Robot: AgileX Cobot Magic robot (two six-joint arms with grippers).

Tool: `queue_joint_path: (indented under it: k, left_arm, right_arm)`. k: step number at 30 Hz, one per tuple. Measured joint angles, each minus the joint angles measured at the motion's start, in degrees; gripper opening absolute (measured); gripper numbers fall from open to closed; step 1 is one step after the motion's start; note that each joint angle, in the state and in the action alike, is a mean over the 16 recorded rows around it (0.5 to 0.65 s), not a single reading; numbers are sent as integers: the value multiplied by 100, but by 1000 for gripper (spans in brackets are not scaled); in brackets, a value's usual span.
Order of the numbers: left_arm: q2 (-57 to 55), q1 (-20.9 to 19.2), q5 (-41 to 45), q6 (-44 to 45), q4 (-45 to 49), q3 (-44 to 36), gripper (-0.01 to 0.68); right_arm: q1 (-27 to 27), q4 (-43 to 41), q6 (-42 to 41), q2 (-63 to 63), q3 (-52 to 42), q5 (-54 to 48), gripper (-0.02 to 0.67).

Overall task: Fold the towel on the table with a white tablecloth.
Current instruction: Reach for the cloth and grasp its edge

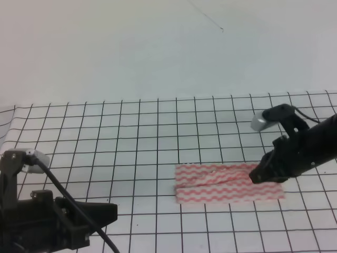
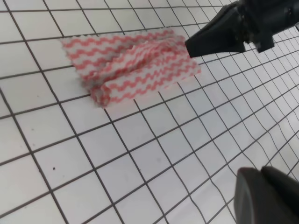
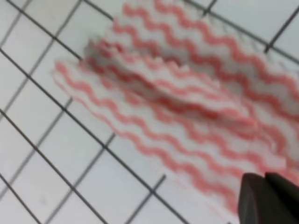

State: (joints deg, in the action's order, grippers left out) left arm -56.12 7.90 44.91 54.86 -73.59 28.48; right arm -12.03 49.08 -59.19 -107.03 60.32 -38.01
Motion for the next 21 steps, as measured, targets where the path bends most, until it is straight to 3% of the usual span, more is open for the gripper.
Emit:
queue_joint_path:
  k: [21]
  left_arm:
    - [5,0,-13,19,29,0,-1]
  right_arm:
    - [0,-701,506,-394,795,190,-3]
